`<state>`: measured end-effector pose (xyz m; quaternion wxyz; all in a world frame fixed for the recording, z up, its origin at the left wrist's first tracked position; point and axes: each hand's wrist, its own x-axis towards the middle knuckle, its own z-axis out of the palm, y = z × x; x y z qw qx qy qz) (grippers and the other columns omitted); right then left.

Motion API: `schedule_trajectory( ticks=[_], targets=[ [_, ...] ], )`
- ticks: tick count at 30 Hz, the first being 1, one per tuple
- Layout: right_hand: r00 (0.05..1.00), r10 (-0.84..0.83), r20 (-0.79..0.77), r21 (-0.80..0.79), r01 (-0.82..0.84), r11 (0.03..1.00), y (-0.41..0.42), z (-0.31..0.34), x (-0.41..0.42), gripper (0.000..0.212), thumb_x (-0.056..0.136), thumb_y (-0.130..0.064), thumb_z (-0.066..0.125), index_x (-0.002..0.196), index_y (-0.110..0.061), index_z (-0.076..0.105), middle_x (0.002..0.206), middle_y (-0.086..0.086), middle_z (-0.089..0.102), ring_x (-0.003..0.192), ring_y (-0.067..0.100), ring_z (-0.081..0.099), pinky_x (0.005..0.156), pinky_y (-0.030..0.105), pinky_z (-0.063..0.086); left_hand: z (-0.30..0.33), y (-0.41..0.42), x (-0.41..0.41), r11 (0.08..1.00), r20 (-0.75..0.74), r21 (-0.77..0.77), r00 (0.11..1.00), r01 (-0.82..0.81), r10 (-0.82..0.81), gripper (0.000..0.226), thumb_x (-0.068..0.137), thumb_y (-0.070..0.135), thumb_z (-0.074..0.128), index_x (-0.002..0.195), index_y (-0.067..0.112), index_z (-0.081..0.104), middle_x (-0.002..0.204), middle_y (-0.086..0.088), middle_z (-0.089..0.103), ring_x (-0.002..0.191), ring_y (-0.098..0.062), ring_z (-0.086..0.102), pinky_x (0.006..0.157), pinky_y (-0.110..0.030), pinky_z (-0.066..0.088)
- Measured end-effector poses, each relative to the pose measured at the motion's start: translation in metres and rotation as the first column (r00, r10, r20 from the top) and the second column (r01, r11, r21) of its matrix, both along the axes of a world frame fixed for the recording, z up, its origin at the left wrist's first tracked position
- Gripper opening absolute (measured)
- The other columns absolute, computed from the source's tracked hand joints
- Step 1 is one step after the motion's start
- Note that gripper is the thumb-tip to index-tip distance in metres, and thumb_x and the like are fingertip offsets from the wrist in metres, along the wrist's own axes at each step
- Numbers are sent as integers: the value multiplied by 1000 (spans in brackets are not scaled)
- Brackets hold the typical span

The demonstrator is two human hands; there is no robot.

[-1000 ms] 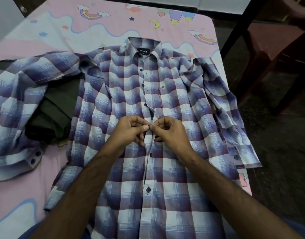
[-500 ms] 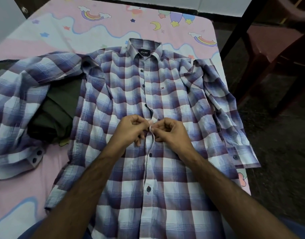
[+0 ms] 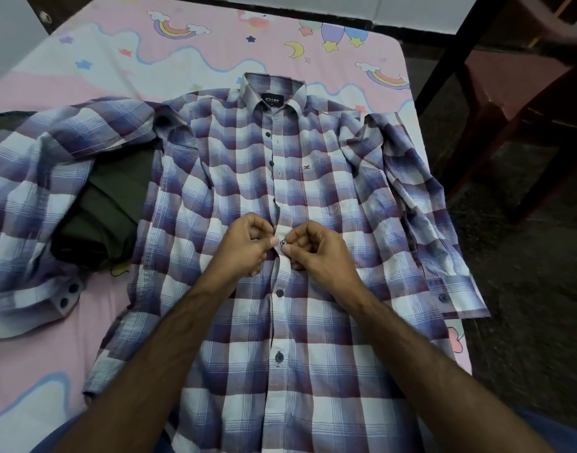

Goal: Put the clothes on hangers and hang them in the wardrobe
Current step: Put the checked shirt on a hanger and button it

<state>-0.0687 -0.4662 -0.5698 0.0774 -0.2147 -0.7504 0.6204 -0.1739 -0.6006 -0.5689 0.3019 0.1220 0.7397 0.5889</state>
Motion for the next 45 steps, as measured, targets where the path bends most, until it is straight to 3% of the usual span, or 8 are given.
schedule_trajectory(
  ticks=[7, 11, 16, 23, 30, 36, 39, 45],
  targets=[
    [993, -61, 101, -123, 73, 990, 13, 20, -12, 18, 103, 0, 43, 108, -11, 57, 86, 13, 70, 61, 26, 70, 55, 34, 58, 8, 0, 8, 965, -317, -259, 940, 38, -122, 27, 91, 22, 71, 107, 27, 50, 89, 6, 64, 66, -6, 59, 56, -25, 44],
    [995, -68, 69, 416, 33, 909, 25, 35, -47, 14, 100, -32, 60, 106, -20, 57, 87, -3, 66, 71, 11, 65, 64, 23, 54, 9, 4, 13, 943, -434, -332, 883, 29, -180, 36, 91, 26, 70, 114, 32, 43, 86, 9, 64, 78, -5, 62, 62, -21, 42],
    [955, -13, 295, 560, -162, 812, 30, 27, -81, 27, 88, -39, 72, 104, -22, 56, 89, -5, 66, 77, 11, 66, 74, 32, 60, 14, -1, 0, 975, -370, -212, 918, 61, -138, 16, 101, 17, 54, 112, 25, 45, 102, 6, 60, 69, -17, 67, 50, -30, 54],
    [983, -121, 135, 181, 95, 979, 49, 22, -64, 14, 99, -18, 60, 91, -9, 66, 77, 4, 74, 66, 17, 75, 61, 28, 60, 20, 17, -47, 957, -575, -287, 790, 51, -215, 24, 100, 10, 55, 123, 16, 59, 119, 3, 55, 99, -5, 56, 80, -9, 43],
    [986, -126, 111, -279, 153, 948, 57, 26, -56, 12, 94, -4, 68, 85, -2, 60, 73, 15, 69, 67, 23, 75, 69, 31, 64, -8, 36, -50, 943, -690, -330, 693, -47, -207, 6, 95, 29, 64, 100, 29, 65, 96, 11, 57, 81, -3, 57, 72, -27, 51],
    [988, -25, 151, -119, 43, 992, 61, 36, -61, 22, 89, -19, 79, 89, -1, 68, 68, 9, 70, 58, 16, 67, 53, 25, 57, -4, 40, -58, 955, -584, -291, 800, -46, -140, 8, 89, 27, 74, 89, 27, 66, 85, 13, 67, 76, -3, 63, 67, -27, 53],
    [989, -32, 142, 68, 23, 997, 56, 36, -71, 27, 88, -27, 80, 80, -4, 69, 58, 2, 62, 48, 12, 55, 45, 24, 45, 1, 41, -61, 988, -362, -157, 931, -17, -42, 9, 90, 20, 75, 91, 18, 66, 76, 1, 69, 50, -11, 60, 46, -27, 48],
    [971, 62, 232, 6, -65, 998, 53, 30, -77, 16, 94, -16, 71, 85, -2, 71, 69, 7, 67, 57, 12, 62, 70, 35, 56, 2, 36, -62, 999, -69, 34, 998, -2, 4, 7, 94, 7, 69, 99, 2, 66, 56, -14, 58, 35, -19, 47, 34, -23, 39]
  ],
)
